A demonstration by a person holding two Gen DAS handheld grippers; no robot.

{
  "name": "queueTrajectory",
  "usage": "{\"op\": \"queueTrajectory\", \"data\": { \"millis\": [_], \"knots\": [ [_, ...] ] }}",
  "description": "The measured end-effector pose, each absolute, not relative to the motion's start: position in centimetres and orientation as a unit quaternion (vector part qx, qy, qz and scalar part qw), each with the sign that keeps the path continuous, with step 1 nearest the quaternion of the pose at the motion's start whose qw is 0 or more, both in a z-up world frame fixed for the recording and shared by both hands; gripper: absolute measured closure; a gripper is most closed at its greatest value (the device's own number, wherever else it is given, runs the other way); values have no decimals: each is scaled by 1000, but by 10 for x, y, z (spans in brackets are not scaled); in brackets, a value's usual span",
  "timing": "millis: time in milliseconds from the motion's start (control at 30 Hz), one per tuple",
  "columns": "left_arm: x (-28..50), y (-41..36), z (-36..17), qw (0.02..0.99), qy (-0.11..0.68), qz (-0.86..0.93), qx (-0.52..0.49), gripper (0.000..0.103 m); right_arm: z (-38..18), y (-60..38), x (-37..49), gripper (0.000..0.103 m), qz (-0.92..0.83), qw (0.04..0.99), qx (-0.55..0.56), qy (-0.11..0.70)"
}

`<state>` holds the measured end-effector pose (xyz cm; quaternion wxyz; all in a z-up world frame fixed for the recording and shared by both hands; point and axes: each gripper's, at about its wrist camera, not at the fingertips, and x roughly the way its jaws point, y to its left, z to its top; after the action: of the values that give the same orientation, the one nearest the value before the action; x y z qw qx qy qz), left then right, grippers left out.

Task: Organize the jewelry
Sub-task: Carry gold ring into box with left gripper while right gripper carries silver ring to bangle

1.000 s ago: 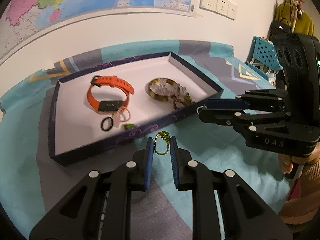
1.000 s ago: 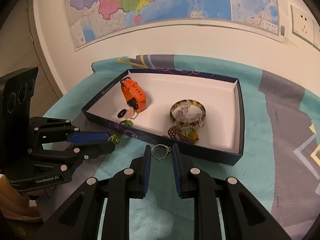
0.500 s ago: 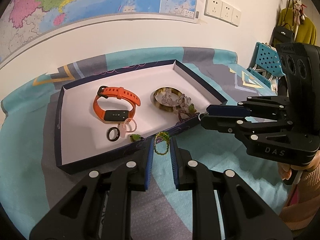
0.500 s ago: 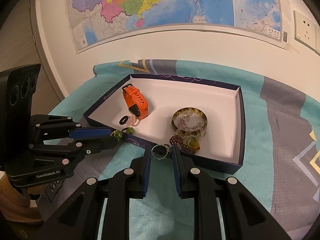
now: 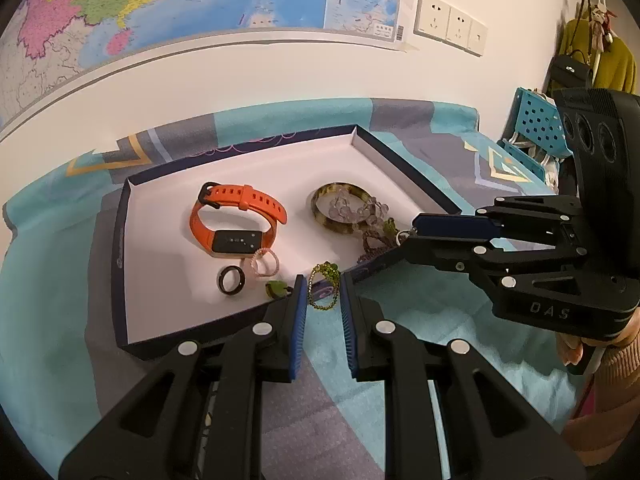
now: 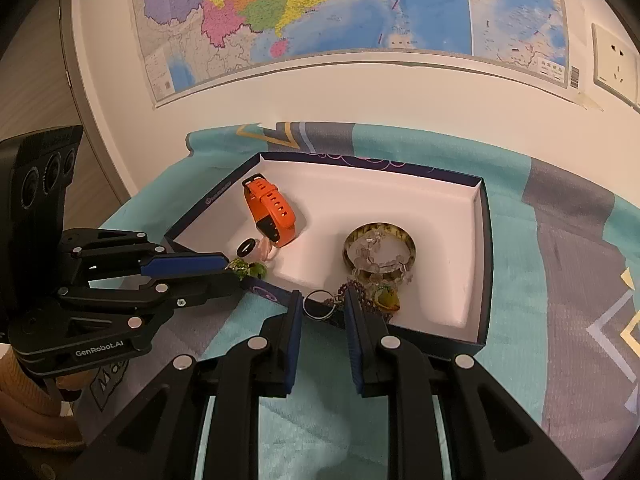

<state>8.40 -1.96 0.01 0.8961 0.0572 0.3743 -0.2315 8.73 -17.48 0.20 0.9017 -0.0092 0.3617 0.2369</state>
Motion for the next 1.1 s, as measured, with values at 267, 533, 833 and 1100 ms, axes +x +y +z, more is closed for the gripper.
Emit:
{"op": "queueTrajectory", "data": {
  "millis": [267, 533, 833, 1100],
  "knots": [
    [92, -20, 3, 900, 371, -224, 54, 86, 3, -173, 96, 84, 235, 902, -11, 362],
    [103, -19, 4, 901, 372, -216, 52, 86, -1, -174, 108, 84, 230, 901, -11, 367],
    [113, -19, -2, 900, 379, -209, 47, 86, -4, -173, 116, 84, 230, 899, -13, 373],
    [120, -19, -5, 901, 383, -201, 44, 86, -5, -172, 120, 84, 230, 898, -14, 376]
  ]
}}
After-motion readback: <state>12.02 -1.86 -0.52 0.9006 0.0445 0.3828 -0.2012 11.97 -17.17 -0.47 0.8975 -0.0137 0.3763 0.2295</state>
